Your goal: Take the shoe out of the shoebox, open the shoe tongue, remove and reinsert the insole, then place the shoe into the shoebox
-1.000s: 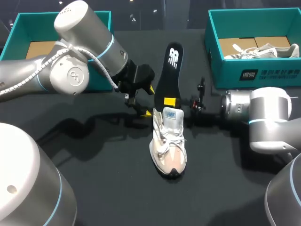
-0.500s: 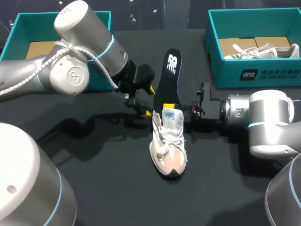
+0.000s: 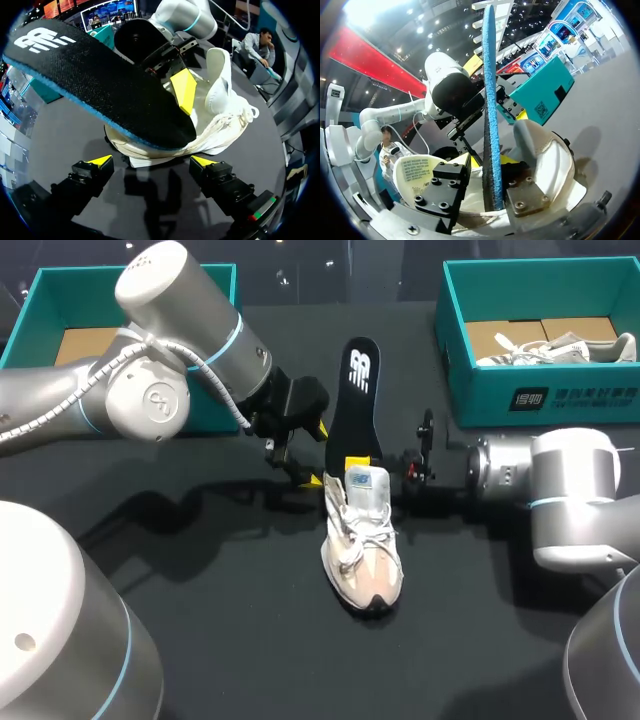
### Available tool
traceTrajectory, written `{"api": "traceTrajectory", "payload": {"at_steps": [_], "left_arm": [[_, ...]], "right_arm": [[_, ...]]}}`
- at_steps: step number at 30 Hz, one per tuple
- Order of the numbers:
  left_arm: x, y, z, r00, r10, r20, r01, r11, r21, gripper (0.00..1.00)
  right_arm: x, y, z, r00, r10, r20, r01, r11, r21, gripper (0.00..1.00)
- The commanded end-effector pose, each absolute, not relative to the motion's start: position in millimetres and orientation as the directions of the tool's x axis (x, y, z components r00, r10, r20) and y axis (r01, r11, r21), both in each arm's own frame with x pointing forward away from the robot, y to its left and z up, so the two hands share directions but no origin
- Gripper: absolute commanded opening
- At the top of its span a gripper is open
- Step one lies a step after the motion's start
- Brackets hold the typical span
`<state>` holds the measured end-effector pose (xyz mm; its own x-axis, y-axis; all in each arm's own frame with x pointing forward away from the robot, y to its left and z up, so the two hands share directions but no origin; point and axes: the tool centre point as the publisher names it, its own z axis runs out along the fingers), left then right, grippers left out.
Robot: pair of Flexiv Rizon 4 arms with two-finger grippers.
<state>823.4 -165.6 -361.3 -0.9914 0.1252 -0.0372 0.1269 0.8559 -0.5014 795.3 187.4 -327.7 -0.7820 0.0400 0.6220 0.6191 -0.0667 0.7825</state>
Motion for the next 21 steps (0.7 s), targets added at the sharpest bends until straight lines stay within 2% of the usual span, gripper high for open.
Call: {"api": "traceTrajectory", "payload": {"at_steps": [1, 8, 21], "left_arm": [[824, -166, -362, -0.991, 0.126, -0.037, 0.128, 0.856, -0.5, 1.0], [824, -166, -362, -0.991, 0.126, -0.037, 0.128, 0.856, -0.5, 1.0], [824, -166, -362, -0.991, 0.126, -0.037, 0.128, 0.856, -0.5, 1.0]], "right_arm": [[795, 188, -323, -0.788, 0.041, 0.614, 0.611, -0.061, 0.789, 0.31], [794, 187, -316, -0.805, 0.042, 0.592, 0.59, -0.045, 0.806, 0.29], [809, 191, -289, -0.848, 0.055, 0.527, 0.529, 0.028, 0.848, 0.32]]}}
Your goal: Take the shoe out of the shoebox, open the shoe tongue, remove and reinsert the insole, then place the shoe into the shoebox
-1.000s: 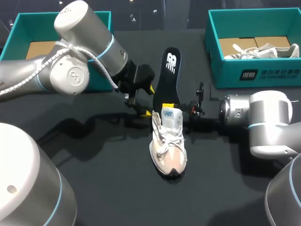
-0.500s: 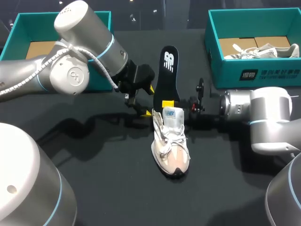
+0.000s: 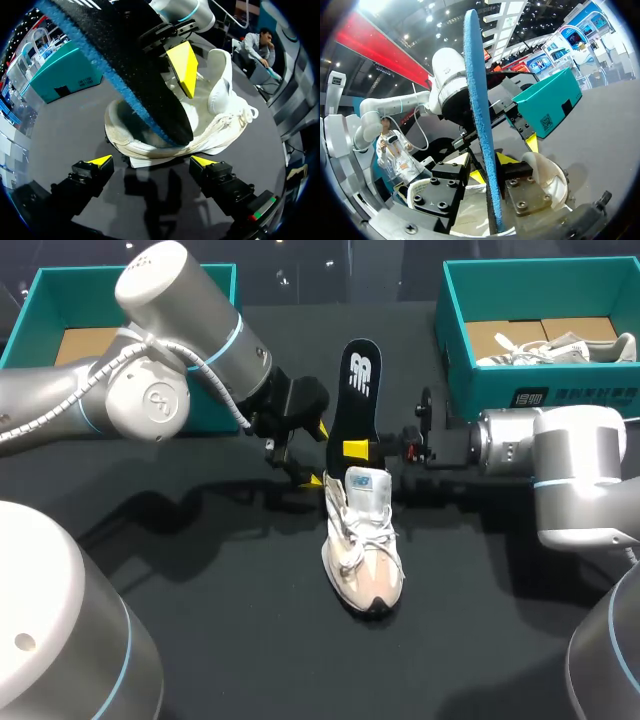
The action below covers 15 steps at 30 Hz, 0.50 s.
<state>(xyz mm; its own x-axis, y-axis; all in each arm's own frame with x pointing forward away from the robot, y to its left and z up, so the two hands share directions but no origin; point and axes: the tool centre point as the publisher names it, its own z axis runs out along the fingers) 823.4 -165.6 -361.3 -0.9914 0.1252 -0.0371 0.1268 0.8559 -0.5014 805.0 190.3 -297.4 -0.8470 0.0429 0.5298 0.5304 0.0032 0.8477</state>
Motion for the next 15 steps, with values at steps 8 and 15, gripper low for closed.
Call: {"api": "traceTrajectory", "payload": {"at_steps": [8, 15], "left_arm": [[824, -166, -362, -0.991, 0.126, -0.037, 0.128, 0.856, -0.5, 1.0], [824, -166, -362, -0.991, 0.126, -0.037, 0.128, 0.856, -0.5, 1.0]], "right_arm": [[821, 192, -294, -0.835, 0.097, 0.542, 0.547, 0.048, 0.836, 0.0], [813, 187, -312, -0.802, 0.133, 0.582, 0.593, 0.062, 0.803, 0.0]]}}
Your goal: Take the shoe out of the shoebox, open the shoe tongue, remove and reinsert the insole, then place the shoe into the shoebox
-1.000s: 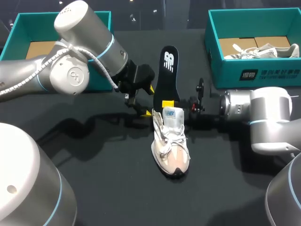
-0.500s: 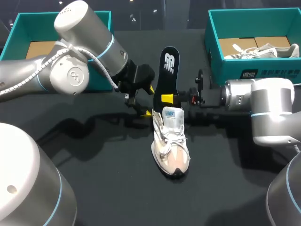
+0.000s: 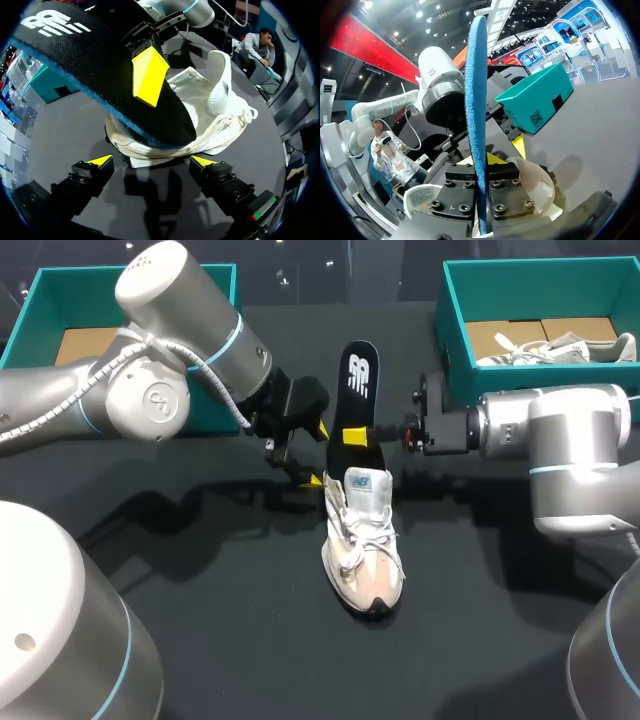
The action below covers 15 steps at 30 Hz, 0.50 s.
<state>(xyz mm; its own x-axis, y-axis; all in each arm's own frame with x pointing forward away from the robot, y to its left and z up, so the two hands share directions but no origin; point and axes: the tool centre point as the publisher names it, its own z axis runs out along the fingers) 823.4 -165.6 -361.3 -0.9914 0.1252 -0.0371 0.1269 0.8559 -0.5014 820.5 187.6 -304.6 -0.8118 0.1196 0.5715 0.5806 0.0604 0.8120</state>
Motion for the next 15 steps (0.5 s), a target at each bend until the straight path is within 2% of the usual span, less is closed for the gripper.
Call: {"api": "traceTrajectory", "payload": {"at_steps": [1, 8, 14, 15], "left_arm": [[824, -166, -362, -0.991, 0.126, -0.037, 0.128, 0.856, -0.5, 1.0], [824, -166, -362, -0.991, 0.126, -0.037, 0.128, 0.856, -0.5, 1.0], [824, -166, -362, -0.991, 0.126, -0.037, 0.128, 0.856, -0.5, 1.0], [824, -166, -362, -0.991, 0.126, -0.037, 0.128, 0.856, -0.5, 1.0]], "right_arm": [[810, 185, -315, -0.796, 0.137, 0.59, 0.601, 0.061, 0.797, 0.0], [792, 179, -336, -0.734, 0.171, 0.657, 0.675, 0.083, 0.733, 0.0], [783, 182, -334, -0.729, 0.165, 0.665, 0.683, 0.098, 0.724, 0.0], [784, 183, -331, -0.734, 0.161, 0.659, 0.676, 0.097, 0.73, 0.12]]}}
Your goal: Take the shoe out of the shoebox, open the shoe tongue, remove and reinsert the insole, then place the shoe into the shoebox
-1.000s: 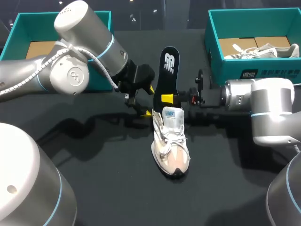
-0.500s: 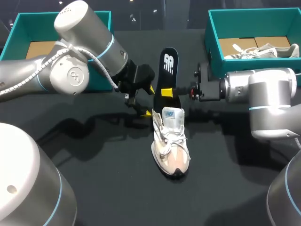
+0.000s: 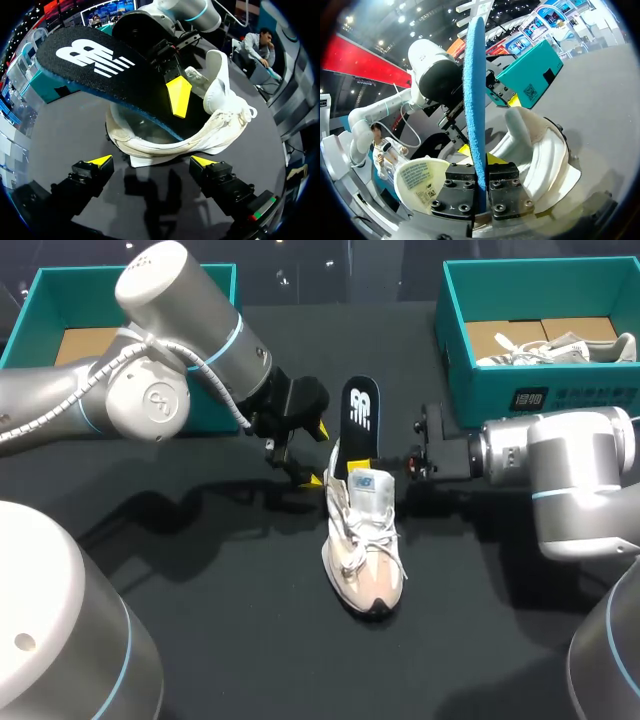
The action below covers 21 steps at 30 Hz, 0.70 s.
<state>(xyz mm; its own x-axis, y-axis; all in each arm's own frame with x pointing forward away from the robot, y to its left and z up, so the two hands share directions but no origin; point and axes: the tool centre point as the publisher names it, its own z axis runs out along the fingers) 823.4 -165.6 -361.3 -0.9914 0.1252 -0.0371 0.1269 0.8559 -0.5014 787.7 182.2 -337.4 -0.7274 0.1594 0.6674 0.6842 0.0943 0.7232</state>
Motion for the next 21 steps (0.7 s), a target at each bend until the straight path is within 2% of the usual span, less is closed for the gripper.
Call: {"api": "traceTrajectory", "payload": {"at_steps": [1, 3, 13, 16, 17, 18, 21], "left_arm": [[824, -166, -362, -0.991, 0.126, -0.037, 0.128, 0.856, -0.5, 1.0], [824, -166, -362, -0.991, 0.126, -0.037, 0.128, 0.856, -0.5, 1.0], [824, -166, -362, -0.991, 0.126, -0.037, 0.128, 0.856, -0.5, 1.0], [824, -166, -362, -0.991, 0.126, -0.037, 0.128, 0.856, -0.5, 1.0], [824, -166, -362, -0.991, 0.126, -0.037, 0.128, 0.856, -0.5, 1.0], [824, -166, -362, -0.991, 0.126, -0.037, 0.128, 0.856, -0.5, 1.0], [824, -166, -362, -0.991, 0.126, -0.037, 0.128, 0.856, -0.5, 1.0]], "right_arm": [[784, 184, -328, -0.742, 0.156, 0.652, 0.669, 0.097, 0.737, 0.23], [786, 186, -322, -0.755, 0.146, 0.639, 0.654, 0.095, 0.751, 0.28], [807, 184, -303, -0.798, 0.133, 0.588, 0.6, 0.091, 0.795, 0.26], [813, 182, -301, -0.799, 0.124, 0.588, 0.599, 0.079, 0.797, 0.21], [816, 182, -301, -0.798, 0.118, 0.591, 0.601, 0.073, 0.796, 0.15], [818, 181, -302, -0.796, 0.114, 0.595, 0.603, 0.069, 0.794, 0.0], [820, 181, -306, -0.782, 0.108, 0.614, 0.622, 0.061, 0.781, 0.0]]}}
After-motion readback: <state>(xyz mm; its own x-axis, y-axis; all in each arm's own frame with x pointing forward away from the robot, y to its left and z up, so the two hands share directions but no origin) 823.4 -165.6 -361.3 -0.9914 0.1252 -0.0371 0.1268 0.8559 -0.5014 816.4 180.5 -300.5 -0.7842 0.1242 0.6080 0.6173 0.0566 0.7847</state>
